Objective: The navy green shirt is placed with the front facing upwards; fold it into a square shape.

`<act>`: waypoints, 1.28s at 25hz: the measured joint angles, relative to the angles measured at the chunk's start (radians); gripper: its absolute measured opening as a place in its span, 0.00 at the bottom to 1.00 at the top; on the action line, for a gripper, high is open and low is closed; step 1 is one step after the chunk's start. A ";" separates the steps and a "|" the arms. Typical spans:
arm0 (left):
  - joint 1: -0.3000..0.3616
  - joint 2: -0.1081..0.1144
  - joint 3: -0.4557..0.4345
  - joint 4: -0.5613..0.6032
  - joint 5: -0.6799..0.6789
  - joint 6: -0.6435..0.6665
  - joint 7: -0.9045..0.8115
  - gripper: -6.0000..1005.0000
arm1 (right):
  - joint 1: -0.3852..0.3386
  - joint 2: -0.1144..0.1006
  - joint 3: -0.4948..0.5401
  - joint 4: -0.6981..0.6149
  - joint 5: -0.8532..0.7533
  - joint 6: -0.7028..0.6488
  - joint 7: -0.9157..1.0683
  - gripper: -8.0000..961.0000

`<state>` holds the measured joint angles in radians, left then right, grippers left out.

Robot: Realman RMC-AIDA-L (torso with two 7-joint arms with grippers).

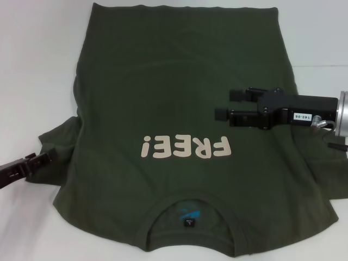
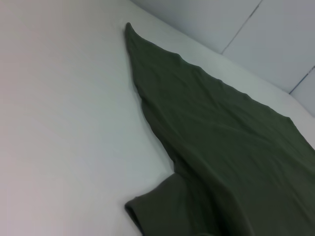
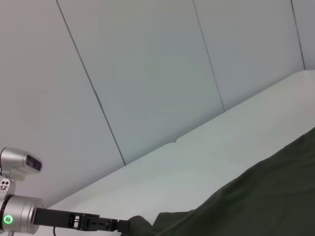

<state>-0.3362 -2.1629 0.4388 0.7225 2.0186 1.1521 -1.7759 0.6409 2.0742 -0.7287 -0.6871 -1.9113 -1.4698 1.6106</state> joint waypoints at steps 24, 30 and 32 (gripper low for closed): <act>-0.035 0.004 0.023 0.004 0.032 -0.037 -0.028 0.06 | -0.009 0.001 0.005 0.000 0.000 -0.001 0.000 0.93; -0.045 0.009 0.019 0.007 0.044 -0.052 -0.028 0.01 | -0.008 0.003 0.005 0.000 0.010 0.002 0.000 0.93; -0.051 0.014 0.016 0.007 0.049 -0.076 -0.028 0.01 | -0.008 0.006 0.005 0.000 0.013 0.005 0.000 0.93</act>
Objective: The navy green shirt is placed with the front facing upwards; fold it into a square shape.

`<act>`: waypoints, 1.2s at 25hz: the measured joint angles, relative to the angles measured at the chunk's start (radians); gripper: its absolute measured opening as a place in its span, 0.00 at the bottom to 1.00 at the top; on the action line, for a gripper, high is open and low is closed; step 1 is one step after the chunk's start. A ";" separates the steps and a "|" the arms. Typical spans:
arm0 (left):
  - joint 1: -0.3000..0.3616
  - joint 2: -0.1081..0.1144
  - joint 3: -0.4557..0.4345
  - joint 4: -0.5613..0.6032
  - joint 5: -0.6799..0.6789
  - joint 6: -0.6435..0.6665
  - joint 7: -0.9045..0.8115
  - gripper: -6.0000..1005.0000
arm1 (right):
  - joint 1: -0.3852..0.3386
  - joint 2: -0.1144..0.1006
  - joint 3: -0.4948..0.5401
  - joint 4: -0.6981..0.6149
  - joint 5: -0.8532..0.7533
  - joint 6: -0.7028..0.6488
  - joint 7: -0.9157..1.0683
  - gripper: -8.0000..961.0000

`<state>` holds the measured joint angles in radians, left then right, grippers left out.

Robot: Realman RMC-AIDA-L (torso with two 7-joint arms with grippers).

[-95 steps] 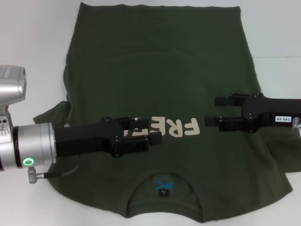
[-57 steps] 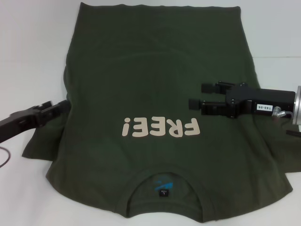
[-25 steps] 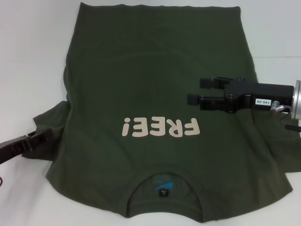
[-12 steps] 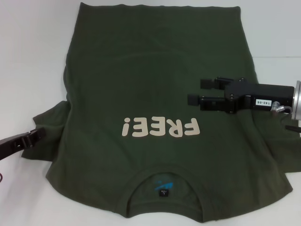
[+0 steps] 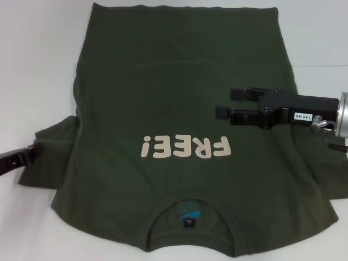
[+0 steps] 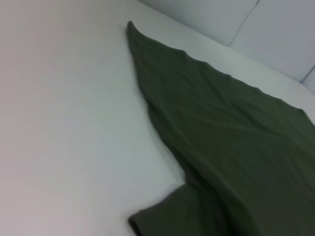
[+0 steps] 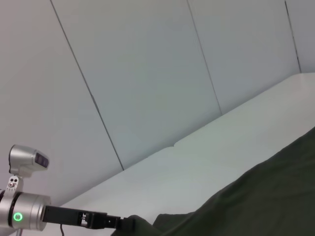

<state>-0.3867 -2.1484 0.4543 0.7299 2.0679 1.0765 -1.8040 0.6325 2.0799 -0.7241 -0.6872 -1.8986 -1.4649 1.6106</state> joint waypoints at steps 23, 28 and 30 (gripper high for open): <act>-0.085 0.047 -0.003 0.053 0.082 -0.188 -0.026 0.01 | -0.002 0.005 0.002 0.026 0.027 0.007 0.000 0.93; -0.097 0.051 0.002 0.055 0.083 -0.200 -0.024 0.01 | -0.002 0.005 0.002 0.026 0.027 0.009 0.000 0.93; -0.101 0.052 0.003 0.056 0.083 -0.200 -0.025 0.01 | -0.002 0.005 0.002 0.026 0.027 0.009 0.000 0.93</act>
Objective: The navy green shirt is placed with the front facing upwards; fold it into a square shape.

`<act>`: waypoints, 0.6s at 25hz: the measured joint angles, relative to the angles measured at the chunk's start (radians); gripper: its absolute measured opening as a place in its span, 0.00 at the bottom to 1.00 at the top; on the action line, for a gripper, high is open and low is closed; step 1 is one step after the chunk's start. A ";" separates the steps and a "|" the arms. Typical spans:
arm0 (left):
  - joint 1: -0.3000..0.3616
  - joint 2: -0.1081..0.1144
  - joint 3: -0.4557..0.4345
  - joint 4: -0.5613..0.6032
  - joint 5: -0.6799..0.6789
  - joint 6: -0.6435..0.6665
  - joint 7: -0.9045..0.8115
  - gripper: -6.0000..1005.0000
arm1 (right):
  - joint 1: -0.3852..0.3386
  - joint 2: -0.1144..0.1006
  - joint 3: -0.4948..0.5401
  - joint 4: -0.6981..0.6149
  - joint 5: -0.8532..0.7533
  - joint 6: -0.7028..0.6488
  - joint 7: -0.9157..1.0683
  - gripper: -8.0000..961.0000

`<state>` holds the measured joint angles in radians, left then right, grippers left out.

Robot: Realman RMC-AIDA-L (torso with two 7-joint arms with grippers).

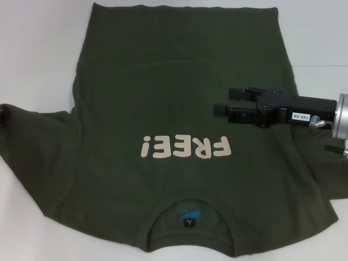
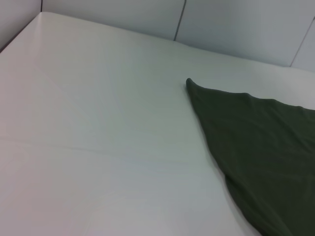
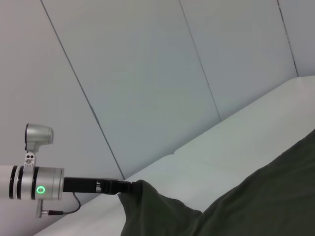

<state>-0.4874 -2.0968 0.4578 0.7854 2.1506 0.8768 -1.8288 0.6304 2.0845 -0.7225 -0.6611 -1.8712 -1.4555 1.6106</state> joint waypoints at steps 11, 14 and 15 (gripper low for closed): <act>0.007 -0.004 0.004 0.033 0.000 0.128 -0.024 0.01 | 0.000 0.000 0.000 0.000 0.000 0.002 0.000 0.93; 0.017 -0.008 0.004 0.086 0.000 0.285 -0.052 0.01 | -0.001 0.000 0.000 0.000 0.000 0.002 0.000 0.93; 0.019 -0.009 0.004 0.107 0.000 0.344 -0.064 0.01 | -0.001 0.000 0.000 0.001 0.000 0.003 0.000 0.93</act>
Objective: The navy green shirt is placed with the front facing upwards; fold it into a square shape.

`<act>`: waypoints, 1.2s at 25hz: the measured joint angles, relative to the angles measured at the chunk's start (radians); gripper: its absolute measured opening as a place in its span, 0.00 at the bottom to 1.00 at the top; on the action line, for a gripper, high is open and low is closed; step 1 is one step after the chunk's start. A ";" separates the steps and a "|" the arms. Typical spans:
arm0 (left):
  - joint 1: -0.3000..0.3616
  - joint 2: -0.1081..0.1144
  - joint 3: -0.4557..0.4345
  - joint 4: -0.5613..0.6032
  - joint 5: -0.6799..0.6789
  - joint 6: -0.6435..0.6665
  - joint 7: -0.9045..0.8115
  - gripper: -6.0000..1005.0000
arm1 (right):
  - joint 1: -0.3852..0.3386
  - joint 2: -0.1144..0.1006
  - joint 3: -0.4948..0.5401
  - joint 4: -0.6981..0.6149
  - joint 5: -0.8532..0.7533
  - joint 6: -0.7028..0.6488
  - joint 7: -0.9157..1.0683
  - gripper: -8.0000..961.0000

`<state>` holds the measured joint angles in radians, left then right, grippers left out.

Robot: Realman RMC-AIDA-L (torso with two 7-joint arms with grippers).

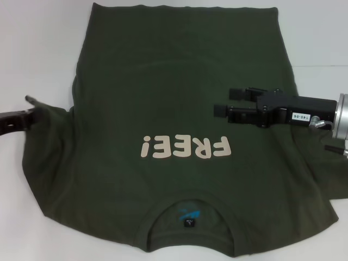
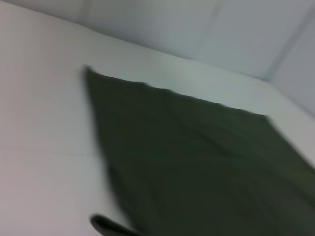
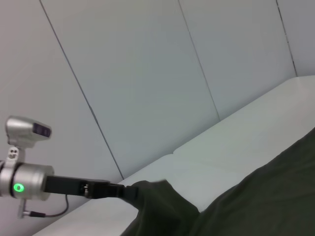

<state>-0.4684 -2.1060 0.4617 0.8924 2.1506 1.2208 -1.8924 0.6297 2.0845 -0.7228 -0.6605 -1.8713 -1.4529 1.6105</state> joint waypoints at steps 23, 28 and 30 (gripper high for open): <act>-0.130 -0.057 0.008 -0.243 -0.104 0.041 -0.056 0.11 | -0.015 -0.005 -0.001 0.006 -0.002 -0.004 -0.013 0.93; -0.121 -0.058 0.010 -0.250 -0.141 0.073 -0.032 0.39 | -0.021 -0.005 -0.001 0.006 -0.002 -0.004 -0.009 0.93; -0.119 -0.057 0.011 -0.249 -0.141 0.071 -0.031 0.48 | -0.022 -0.007 0.000 0.006 -0.001 -0.004 -0.007 0.93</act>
<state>-0.5871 -2.1635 0.4724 0.6431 2.0098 1.2921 -1.9238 0.6078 2.0773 -0.7232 -0.6549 -1.8726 -1.4573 1.6036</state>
